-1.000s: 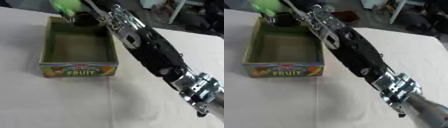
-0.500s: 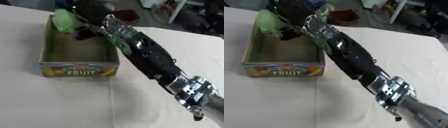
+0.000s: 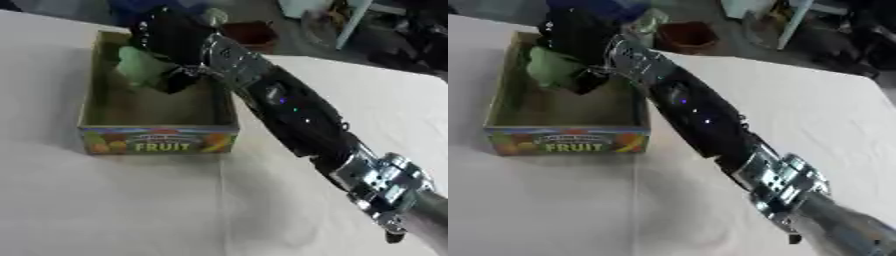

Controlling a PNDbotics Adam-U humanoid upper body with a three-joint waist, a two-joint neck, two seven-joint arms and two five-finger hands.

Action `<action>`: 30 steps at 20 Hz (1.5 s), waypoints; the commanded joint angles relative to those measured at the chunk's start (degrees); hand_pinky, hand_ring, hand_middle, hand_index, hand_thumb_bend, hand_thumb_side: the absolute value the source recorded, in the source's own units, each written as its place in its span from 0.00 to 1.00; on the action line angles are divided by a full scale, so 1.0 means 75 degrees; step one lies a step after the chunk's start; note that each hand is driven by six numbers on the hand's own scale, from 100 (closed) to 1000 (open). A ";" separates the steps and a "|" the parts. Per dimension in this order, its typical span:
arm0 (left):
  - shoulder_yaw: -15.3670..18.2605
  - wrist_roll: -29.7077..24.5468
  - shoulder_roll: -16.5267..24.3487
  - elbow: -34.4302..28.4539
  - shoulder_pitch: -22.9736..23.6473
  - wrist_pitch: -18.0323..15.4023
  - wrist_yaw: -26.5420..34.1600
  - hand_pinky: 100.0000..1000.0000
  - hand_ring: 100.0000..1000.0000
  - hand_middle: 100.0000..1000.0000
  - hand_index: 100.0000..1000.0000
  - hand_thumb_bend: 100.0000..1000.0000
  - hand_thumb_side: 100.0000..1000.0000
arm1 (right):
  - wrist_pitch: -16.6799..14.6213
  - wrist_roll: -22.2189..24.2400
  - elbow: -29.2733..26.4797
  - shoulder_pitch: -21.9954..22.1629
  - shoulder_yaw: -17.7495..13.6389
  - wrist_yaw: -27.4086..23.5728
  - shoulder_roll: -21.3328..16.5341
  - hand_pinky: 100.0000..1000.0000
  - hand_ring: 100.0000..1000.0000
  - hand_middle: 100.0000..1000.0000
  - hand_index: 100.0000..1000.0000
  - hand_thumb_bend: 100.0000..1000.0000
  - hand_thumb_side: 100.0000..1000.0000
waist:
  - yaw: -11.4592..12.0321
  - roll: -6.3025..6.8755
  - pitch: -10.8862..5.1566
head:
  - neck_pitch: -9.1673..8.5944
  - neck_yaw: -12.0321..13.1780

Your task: Pick up objects on the table and place them in the box.

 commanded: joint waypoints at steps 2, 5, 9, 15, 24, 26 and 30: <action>0.0061 -0.0028 0.0077 -0.0149 -0.0051 -0.0025 -0.0012 0.38 0.33 0.38 0.50 0.00 0.72 | -0.0305 0.0264 0.0055 -0.0071 -0.0183 0.0016 -0.0127 0.65 0.77 0.61 0.75 0.00 0.70 | 0.0029 0.0064 -0.0101 | -0.0148 -0.0033; 0.0069 -0.0028 0.0065 -0.0149 -0.0047 -0.0037 -0.0023 0.38 0.33 0.38 0.50 0.00 0.72 | -0.0221 0.0191 0.0128 -0.0048 -0.0239 0.0050 -0.0125 0.66 0.79 0.65 0.80 0.00 0.82 | 0.0045 0.0057 -0.0072 | -0.0175 -0.0048; 0.0070 -0.0042 0.0051 -0.0149 -0.0037 -0.0038 -0.0040 0.38 0.33 0.38 0.50 0.00 0.72 | 0.0155 -0.0099 0.0114 -0.0096 -0.0319 0.0140 -0.0168 0.68 0.81 0.71 0.89 0.00 0.82 | 0.0042 0.0050 -0.0051 | -0.0167 -0.0065; 0.0078 -0.0062 0.0046 -0.0149 -0.0025 -0.0047 -0.0059 0.38 0.33 0.38 0.50 0.00 0.72 | 0.0843 -0.0520 0.0060 -0.0152 -0.0436 0.0314 -0.0360 0.69 0.83 0.72 0.86 0.00 0.90 | 0.0051 0.0029 -0.0022 | -0.0209 -0.0129; 0.0088 -0.0093 0.0024 -0.0149 -0.0054 -0.0099 -0.0084 0.38 0.33 0.38 0.50 0.00 0.72 | 0.1118 -0.0573 0.0397 -0.0088 -0.0632 0.0754 -0.0532 0.69 0.85 0.75 0.89 0.00 0.81 | 0.0141 -0.0034 0.0102 | -0.0335 -0.0276; 0.0091 -0.0098 0.0021 -0.0149 -0.0052 -0.0108 -0.0093 0.38 0.33 0.38 0.50 0.00 0.72 | 0.1194 -0.0507 0.0394 -0.0052 -0.0667 0.0920 -0.0611 0.72 0.88 0.78 0.91 0.00 0.71 | 0.0156 -0.0042 0.0116 | -0.0340 -0.0292; 0.0099 -0.0102 0.0017 -0.0149 -0.0042 -0.0107 -0.0109 0.38 0.33 0.38 0.50 0.00 0.72 | 0.1365 -0.0285 0.0310 -0.0045 -0.0787 0.1311 -0.0758 0.77 0.93 0.85 0.95 0.59 0.73 | 0.0156 -0.0055 0.0121 | -0.0320 -0.0311</action>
